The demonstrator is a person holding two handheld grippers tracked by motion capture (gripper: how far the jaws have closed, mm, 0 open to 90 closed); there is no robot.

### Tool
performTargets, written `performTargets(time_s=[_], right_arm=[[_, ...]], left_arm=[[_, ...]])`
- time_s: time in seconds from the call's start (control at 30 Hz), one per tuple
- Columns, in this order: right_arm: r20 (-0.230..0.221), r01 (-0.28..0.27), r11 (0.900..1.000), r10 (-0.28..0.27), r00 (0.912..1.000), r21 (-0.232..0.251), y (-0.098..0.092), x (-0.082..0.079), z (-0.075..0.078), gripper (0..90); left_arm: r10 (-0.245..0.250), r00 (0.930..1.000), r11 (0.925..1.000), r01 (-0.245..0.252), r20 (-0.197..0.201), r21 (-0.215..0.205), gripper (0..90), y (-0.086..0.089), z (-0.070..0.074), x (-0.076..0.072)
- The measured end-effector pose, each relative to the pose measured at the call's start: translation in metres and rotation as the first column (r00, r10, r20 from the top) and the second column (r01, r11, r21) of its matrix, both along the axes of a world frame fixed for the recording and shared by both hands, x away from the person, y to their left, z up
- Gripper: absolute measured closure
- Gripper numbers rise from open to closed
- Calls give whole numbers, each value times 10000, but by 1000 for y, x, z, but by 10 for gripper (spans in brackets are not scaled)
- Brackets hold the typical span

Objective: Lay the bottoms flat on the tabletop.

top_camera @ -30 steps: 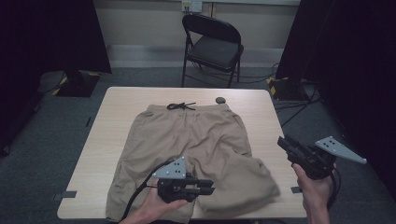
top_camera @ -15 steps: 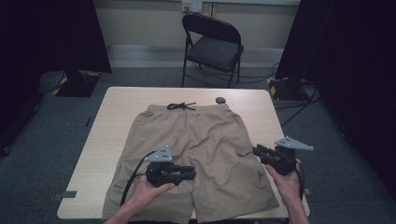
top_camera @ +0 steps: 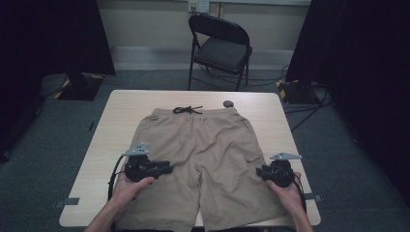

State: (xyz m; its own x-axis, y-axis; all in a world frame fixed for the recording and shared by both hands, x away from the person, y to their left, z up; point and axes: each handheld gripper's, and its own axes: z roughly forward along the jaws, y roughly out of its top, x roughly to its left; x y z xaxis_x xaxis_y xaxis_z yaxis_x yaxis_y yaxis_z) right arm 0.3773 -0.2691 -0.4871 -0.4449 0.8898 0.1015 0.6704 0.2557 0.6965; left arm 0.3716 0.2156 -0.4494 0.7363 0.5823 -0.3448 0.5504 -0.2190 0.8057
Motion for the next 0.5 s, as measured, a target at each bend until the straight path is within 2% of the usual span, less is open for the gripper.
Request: performTargets(time_s=[0.1, 0.2, 0.27, 0.33, 0.43, 0.5], right_arm=[[130, -10, 9987, 17, 9999, -501, -1, -4, 1, 645], [357, -68, 9971, 95, 9993, -753, -8, -8, -1, 646], [557, -29, 9974, 70, 9984, -726, -16, -11, -2, 646], [576, 116, 9966, -69, 9983, -816, -22, -13, -2, 646], [718, 278, 9960, -217, 9972, -848, -31, -14, -3, 645], [620, 444, 9953, -391, 9973, -865, -34, -12, -2, 638]], left_arm=[[387, 9992, 9991, -388, -70, -179, 649, 14, 0, 2], [669, 9977, 9974, -673, -137, -256, 637, 26, 1, 2], [800, 9967, 9965, -802, -106, -223, 627, 32, 2, 1], [840, 9964, 9959, -842, -95, -315, 613, 37, 4, -1], [927, 9957, 9954, -927, -33, -228, 574, 45, 9, -4], [1113, 9938, 9931, -1111, 16, -387, 554, 54, 14, -5]])
